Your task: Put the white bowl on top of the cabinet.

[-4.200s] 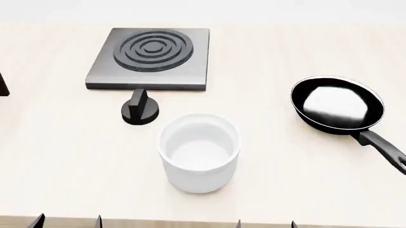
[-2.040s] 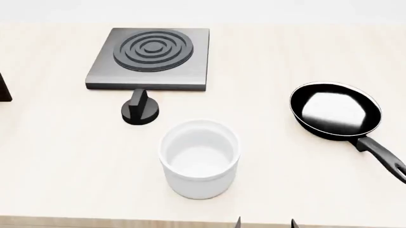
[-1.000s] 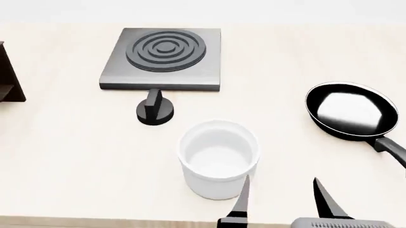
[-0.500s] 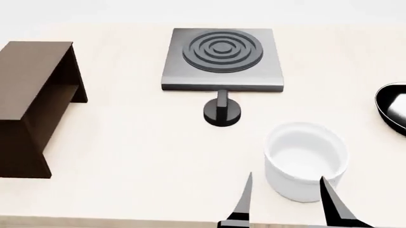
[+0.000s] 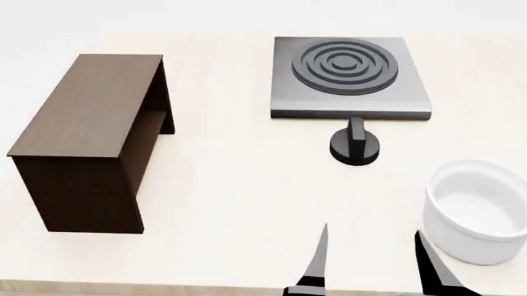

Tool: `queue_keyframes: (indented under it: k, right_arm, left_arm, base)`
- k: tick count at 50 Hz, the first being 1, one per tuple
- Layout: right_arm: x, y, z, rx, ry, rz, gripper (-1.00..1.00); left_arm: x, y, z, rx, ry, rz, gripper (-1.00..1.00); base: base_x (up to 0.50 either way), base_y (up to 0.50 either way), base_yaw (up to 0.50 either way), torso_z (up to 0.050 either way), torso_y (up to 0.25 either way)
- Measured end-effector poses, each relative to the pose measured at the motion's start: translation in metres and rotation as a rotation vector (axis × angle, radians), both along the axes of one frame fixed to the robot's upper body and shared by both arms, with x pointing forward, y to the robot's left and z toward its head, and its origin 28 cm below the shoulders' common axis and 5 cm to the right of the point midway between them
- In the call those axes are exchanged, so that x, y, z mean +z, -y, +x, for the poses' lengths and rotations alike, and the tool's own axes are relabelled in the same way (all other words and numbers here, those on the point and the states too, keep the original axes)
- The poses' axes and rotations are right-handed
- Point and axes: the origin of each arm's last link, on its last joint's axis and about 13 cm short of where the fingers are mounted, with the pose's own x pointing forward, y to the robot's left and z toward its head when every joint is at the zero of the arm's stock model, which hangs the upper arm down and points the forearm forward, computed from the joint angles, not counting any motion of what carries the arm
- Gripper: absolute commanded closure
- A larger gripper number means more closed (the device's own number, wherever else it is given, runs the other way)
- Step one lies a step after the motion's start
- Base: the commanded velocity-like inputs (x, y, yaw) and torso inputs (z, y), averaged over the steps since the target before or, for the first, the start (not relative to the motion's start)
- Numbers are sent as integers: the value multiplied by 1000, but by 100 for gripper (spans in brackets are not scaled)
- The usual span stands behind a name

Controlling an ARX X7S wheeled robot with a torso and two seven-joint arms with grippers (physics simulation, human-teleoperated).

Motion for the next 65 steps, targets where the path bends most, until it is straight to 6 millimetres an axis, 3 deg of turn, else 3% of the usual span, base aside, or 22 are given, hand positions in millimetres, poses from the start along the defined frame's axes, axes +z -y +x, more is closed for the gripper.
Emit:
queue_keyframes:
  k: [8,29,56,65]
  right_arm:
    - [0,1,1,-2,-7,20,-100]
    - [0,0,1,9,-6,20,-100]
    - [-1,1,1,2,2,35,-100]
    - [-1,1,1,2,3,40,-100]
  left_arm:
    - [0,0,0,0,0,-2,-100]
    - [-1,0,0,-1,0,-4,-100]
    - [-1,0,0,-3,2,-5,-100]
    - [-1,0,0,-1,0,-6,-100]
  base:
    - [49,0,0,0,0]
    - [499,0,0,0,0]
    - [52,121,0,0,0]
    - [478,0,0,0,0]
